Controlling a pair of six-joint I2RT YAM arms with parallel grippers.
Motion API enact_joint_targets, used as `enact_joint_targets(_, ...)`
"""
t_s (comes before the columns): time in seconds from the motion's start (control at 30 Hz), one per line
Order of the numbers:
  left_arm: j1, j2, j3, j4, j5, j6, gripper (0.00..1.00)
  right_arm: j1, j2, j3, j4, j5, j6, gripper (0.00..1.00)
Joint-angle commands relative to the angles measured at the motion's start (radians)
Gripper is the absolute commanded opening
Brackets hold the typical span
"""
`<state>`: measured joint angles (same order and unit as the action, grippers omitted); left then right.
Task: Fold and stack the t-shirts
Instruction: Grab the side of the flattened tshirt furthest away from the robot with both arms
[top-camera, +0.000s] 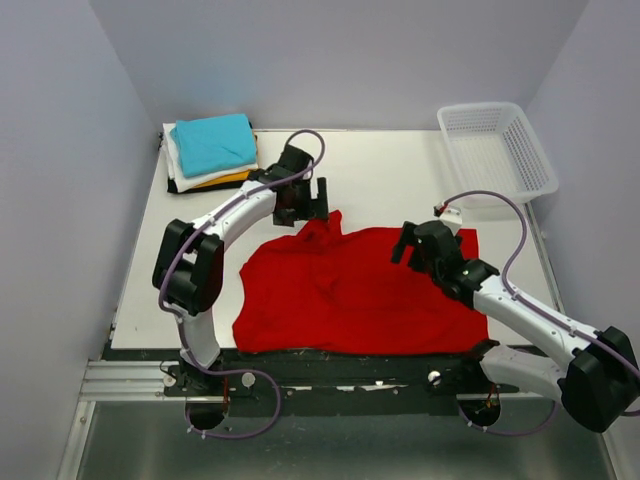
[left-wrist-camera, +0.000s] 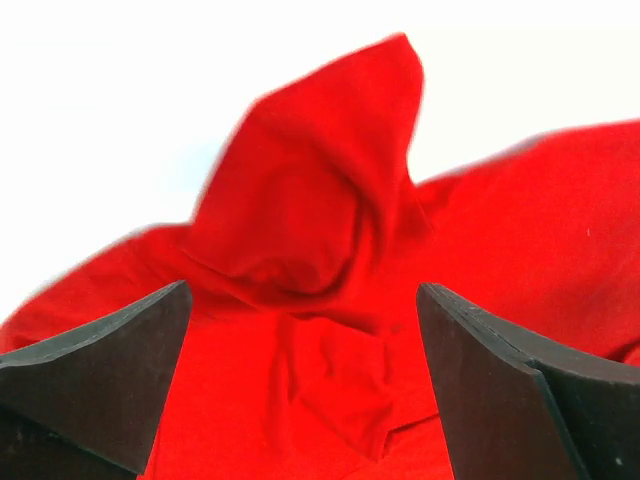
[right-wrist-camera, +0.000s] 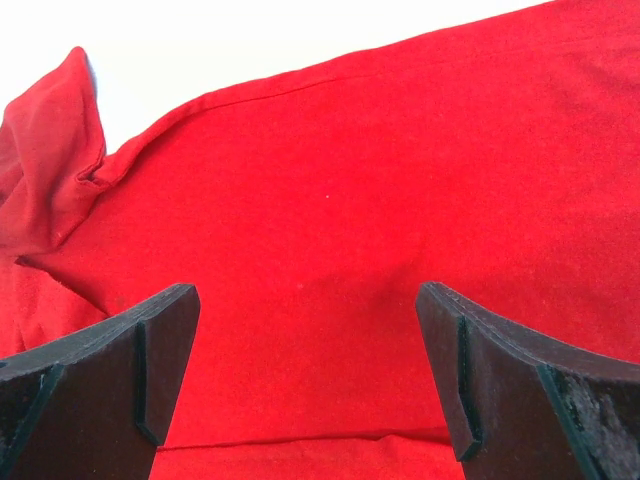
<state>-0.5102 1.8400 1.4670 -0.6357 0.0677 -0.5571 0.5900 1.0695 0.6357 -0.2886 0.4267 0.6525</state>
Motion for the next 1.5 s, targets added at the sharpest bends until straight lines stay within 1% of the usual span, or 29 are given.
enact_joint_targets(0.0,0.117,0.088,0.020,0.031,0.114,-0.113,0.99,0.003,0.019,0.034,0.003,0.026,-0.017,1.00)
enact_joint_targets(0.13,0.134,0.160,0.068,0.023,0.128,-0.132,0.98,0.002,0.027,0.038,0.002,0.019,-0.016,1.00)
enact_joint_targets(0.2,0.137,0.185,0.077,0.034,0.145,-0.150,0.94,0.003,0.030,0.038,0.003,0.015,-0.014,1.00)
enact_joint_targets(0.3,0.144,0.216,0.088,0.020,0.129,-0.185,0.82,0.003,0.033,0.037,-0.003,0.009,-0.011,1.00)
enact_joint_targets(0.47,0.147,0.233,0.065,0.025,0.154,-0.214,0.55,0.004,0.026,0.033,-0.009,0.014,-0.008,1.00)
enact_joint_targets(0.63,0.147,0.182,-0.003,0.039,0.156,-0.223,0.48,0.004,0.030,0.035,-0.002,0.011,-0.008,1.00)
enact_joint_targets(0.77,0.146,0.157,-0.055,0.071,0.211,-0.226,0.48,0.003,0.039,0.034,0.010,0.004,-0.009,1.00)
enact_joint_targets(0.9,0.142,0.140,-0.079,0.094,0.227,-0.220,0.47,0.004,0.050,0.035,0.016,-0.001,-0.011,1.00)
enact_joint_targets(1.0,0.141,0.156,-0.070,0.117,0.278,-0.219,0.32,0.003,0.053,0.036,0.024,-0.003,-0.013,1.00)
enact_joint_targets(1.07,0.138,0.165,-0.064,0.140,0.315,-0.220,0.14,0.004,0.055,0.035,0.025,-0.004,-0.013,1.00)
enact_joint_targets(1.1,0.136,0.169,-0.057,0.142,0.323,-0.220,0.01,0.003,0.055,0.035,0.025,-0.001,-0.014,1.00)
enact_joint_targets(1.17,0.136,0.165,-0.048,0.149,0.329,-0.212,0.00,0.003,0.054,0.034,0.026,0.000,-0.016,1.00)
enact_joint_targets(1.27,0.136,0.135,-0.034,0.150,0.297,-0.188,0.00,0.003,0.053,0.033,0.025,0.007,-0.018,1.00)
enact_joint_targets(1.47,0.135,0.043,-0.015,0.179,0.257,-0.091,0.00,0.003,0.052,0.040,0.008,0.042,-0.019,1.00)
